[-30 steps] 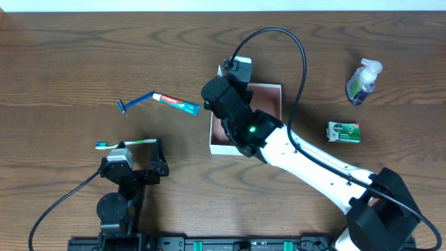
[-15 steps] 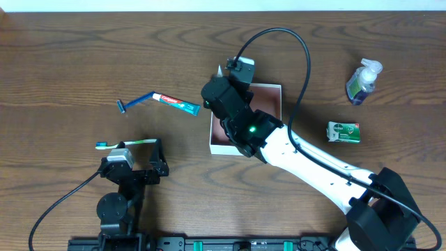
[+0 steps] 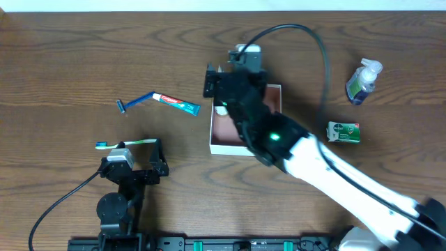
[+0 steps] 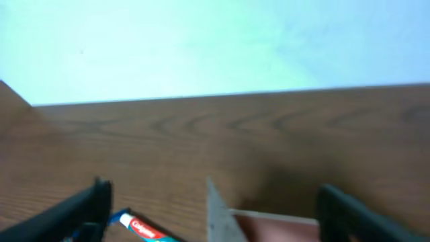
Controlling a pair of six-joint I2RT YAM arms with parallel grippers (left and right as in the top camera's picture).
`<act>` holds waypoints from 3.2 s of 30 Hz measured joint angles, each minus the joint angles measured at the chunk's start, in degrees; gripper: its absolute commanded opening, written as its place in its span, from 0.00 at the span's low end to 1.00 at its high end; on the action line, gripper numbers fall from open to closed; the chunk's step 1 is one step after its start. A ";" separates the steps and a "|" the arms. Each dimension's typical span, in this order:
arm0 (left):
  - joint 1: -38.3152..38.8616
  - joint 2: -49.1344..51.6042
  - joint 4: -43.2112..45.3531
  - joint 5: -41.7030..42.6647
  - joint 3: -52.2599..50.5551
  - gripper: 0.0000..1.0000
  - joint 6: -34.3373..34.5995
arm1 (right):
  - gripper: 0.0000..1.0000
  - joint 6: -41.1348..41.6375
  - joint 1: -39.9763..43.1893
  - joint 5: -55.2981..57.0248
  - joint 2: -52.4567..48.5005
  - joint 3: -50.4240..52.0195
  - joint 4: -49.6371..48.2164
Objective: Pack container
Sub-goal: 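Lower the tube upright into the box's left corner and release, then withdraw the right gripper toward the blue soap pump bottle, then grasp the blue soap pump bottle by its pump head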
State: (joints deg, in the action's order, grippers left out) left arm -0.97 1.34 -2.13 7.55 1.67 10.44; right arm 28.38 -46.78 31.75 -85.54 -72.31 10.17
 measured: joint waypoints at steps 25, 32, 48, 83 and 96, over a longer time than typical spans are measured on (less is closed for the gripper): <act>0.00 0.00 0.00 0.00 0.00 0.98 0.00 | 0.99 -3.63 36.26 -4.39 11.41 -0.48 31.30; 0.00 0.00 0.00 0.00 0.00 0.98 0.00 | 0.99 -2.95 47.80 -9.42 11.08 -0.48 31.67; 0.00 0.00 0.00 0.00 0.00 0.98 0.00 | 0.99 -16.96 55.41 -23.78 -3.67 -0.15 14.12; 0.00 0.00 -0.02 0.00 0.00 0.98 0.00 | 0.70 -37.20 58.47 -38.21 -13.73 -0.07 11.61; 0.00 0.00 -0.02 0.00 0.00 0.98 0.00 | 0.01 -37.62 58.51 -38.88 -14.58 -0.02 9.64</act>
State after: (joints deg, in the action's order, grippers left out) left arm -0.97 1.34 -2.15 7.55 1.67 10.44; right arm -9.23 11.73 -7.14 -100.12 -72.34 19.81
